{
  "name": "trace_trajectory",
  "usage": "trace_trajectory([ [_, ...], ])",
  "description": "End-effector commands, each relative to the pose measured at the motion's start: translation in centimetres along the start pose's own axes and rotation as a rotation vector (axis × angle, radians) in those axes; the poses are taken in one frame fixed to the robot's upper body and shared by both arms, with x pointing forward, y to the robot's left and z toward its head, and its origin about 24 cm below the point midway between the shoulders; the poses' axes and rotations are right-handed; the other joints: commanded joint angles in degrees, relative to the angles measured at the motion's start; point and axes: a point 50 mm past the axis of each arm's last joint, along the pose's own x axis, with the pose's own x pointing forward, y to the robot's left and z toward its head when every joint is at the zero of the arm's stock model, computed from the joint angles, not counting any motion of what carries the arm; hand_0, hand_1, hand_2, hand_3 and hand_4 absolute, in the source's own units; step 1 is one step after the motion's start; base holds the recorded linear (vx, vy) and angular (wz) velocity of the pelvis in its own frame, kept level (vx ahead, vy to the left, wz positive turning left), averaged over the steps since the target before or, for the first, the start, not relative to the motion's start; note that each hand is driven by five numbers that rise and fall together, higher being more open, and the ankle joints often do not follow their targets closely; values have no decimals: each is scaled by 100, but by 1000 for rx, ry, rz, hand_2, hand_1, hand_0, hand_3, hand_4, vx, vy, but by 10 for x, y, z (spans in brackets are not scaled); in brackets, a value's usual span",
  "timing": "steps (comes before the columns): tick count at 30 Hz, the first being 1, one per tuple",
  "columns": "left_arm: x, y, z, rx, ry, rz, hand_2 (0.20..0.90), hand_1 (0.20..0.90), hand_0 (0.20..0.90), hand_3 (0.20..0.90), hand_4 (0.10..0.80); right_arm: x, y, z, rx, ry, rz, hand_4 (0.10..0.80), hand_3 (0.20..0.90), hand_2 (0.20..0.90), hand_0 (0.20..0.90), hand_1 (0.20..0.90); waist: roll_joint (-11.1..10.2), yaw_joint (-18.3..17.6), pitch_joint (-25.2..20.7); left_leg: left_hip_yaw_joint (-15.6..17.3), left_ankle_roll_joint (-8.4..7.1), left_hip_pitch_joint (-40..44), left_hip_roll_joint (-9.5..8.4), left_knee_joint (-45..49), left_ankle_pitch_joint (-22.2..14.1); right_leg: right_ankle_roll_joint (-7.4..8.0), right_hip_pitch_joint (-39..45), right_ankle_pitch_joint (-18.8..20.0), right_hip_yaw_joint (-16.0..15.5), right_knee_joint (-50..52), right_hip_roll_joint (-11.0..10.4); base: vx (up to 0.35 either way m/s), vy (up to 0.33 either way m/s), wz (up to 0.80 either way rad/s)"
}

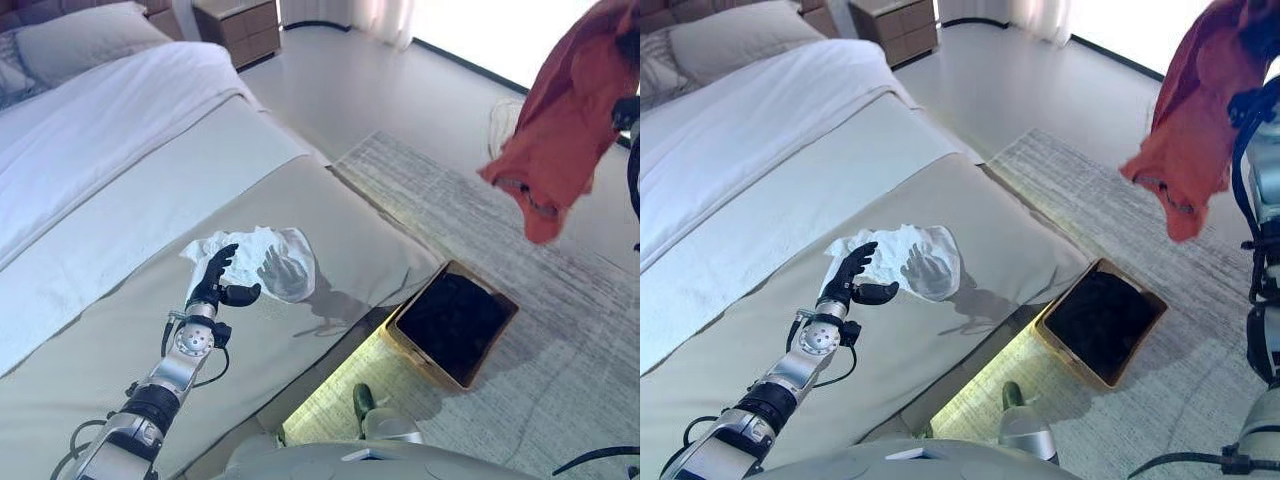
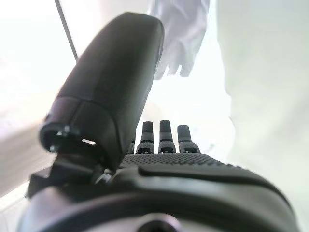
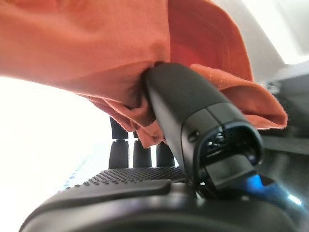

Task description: Pick up the clothes from the bed and place them into the basket

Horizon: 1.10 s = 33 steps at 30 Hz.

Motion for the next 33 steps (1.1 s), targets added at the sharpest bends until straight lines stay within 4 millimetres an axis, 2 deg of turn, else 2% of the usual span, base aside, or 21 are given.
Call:
trace_trajectory([
  [1, 12, 4, 28, 7, -141, 13, 900, 900, 900, 900, 800, 10, -34, 6, -36, -63, -89, 100, 200, 300, 300, 300, -23, -9, -631, 36, -176, 275, 212, 37, -648, 87, -91, -79, 94, 70, 13, -4, -74, -17],
  [4, 12, 2, 30, 10, -136, 9, 900, 900, 900, 900, 800, 3, -22, -24, -21, 22, -39, 100, 200, 300, 300, 300, 8, -127, -593, 154, -196, 321, 228, 37, -664, 72, -139, -59, 218, 78, 70, -21, -81, -12],
  [9, 14, 0, 37, 17, -151, 0, 900, 900, 900, 900, 800, -10, -2, -61, -41, 110, 59, 100, 200, 300, 300, 300, 91, -239, -469, 249, -207, 296, 237, 37, -641, 54, -247, -11, 351, 84, 133, -47, -75, -16],
  [16, 14, -9, 44, 20, -174, -38, 900, 900, 900, 900, 800, -18, 6, -95, -83, 213, 144, 100, 200, 300, 300, 300, 291, -316, -282, 354, -230, 299, 220, 37, -626, 39, -315, -6, 369, 92, 156, -29, -27, -9],
  [26, 8, -14, 38, 19, -164, -80, 900, 900, 900, 900, 800, -27, 22, -102, -148, 204, 226, 100, 200, 300, 300, 300, 461, -278, -173, 360, -251, 196, 181, 37, -560, 22, -376, 29, 326, 29, 151, 1, -10, 0],
  [33, 8, -12, 37, 26, -163, -86, 900, 900, 900, 900, 800, -24, 25, -91, -114, 173, 213, 100, 200, 300, 300, 300, 447, -205, -163, 327, -250, 146, 180, 37, -549, 26, -395, 25, 254, 26, 139, 0, 0, 0],
])
